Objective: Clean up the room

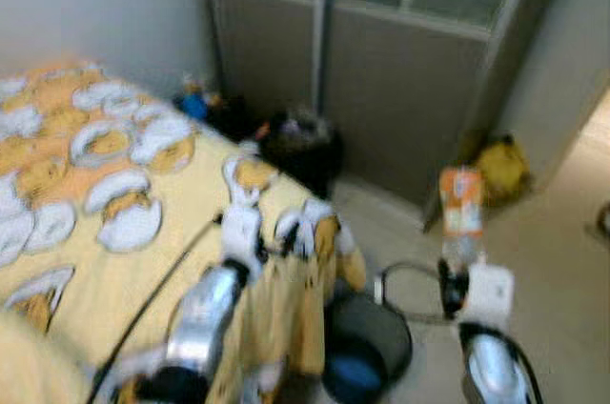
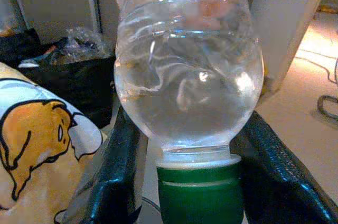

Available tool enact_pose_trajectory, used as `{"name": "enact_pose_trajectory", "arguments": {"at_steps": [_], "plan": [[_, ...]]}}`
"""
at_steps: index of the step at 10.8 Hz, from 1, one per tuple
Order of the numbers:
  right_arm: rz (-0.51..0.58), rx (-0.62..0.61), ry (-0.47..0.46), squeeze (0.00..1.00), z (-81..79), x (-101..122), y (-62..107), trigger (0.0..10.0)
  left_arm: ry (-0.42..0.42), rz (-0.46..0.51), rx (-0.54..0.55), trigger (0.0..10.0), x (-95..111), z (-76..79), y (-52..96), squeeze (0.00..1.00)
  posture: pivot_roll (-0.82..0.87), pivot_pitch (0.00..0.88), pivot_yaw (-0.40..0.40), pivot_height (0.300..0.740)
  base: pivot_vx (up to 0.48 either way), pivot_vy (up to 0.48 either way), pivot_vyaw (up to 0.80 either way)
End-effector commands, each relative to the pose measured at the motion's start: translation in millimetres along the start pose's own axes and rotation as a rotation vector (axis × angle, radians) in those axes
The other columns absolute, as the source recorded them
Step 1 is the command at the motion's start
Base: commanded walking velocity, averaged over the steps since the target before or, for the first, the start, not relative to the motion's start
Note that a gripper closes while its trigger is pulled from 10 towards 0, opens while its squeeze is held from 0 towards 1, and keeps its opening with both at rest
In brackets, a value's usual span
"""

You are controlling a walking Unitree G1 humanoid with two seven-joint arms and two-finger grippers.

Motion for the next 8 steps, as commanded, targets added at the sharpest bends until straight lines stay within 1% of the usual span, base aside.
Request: {"name": "enact_pose_trajectory", "arguments": {"at_steps": [1,3,4,5,6,7,8], "plan": [[-0.01,-0.046,0.003,0.0,16.2,-3.5,0.4,10.0,-0.006,0.011,-0.043,10.0,2.5,13.8,-3.7,0.0,0.04,0.0,0.016,0.74,0.48,0.0,0.0],[-0.036,-0.036,-0.026,0.0,10.1,-10.1,1.8,10.0,-0.006,0.007,-0.043,10.0,1.6,12.9,0.6,0.0,0.05,0.0,0.024,0.74,0.48,0.0,0.0],[-0.062,-0.015,-0.032,0.0,2.4,-15.7,2.9,10.0,-0.006,0.0,-0.043,10.0,0.0,12.3,3.2,0.0,0.05,0.0,0.025,0.74,0.48,0.0,0.0],[-0.168,0.004,-0.073,0.0,-9.3,-36.1,4.7,10.0,-0.025,-0.03,-0.03,10.0,-3.4,7.9,7.8,0.0,0.07,0.045,0.034,0.74,0.409,0.0,0.0],[-0.253,0.013,-0.122,0.0,-19.3,-54.3,7.5,10.0,-0.104,-0.029,-0.034,10.0,4.4,5.9,12.8,0.0,0.11,0.093,0.055,0.74,0.0,0.0,0.0],[-0.295,0.024,-0.133,0.0,-24.1,-62.3,6.4,10.0,-0.145,0.009,-0.119,10.0,21.4,18.3,16.2,0.0,0.14,0.122,0.067,0.74,0.0,0.0,0.0],[-0.32,0.033,-0.135,0.0,-26.7,-67.1,6.8,10.0,-0.143,0.039,-0.167,10.0,42.5,27.3,23.0,0.0,0.17,0.173,0.08,0.74,0.0,0.0,0.0]]}}
Point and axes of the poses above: a point about 5 cm out from each wrist's last joint towards the gripper, its own y axis pointing back from the gripper into the wrist, its own x axis along the axis of the wrist's last joint, z = x × y, the point moved 6 cm from there along -y, pointing out of the wrist towards the gripper, and after that the axes turned 9 degrees about y, right-handed, at the moved point
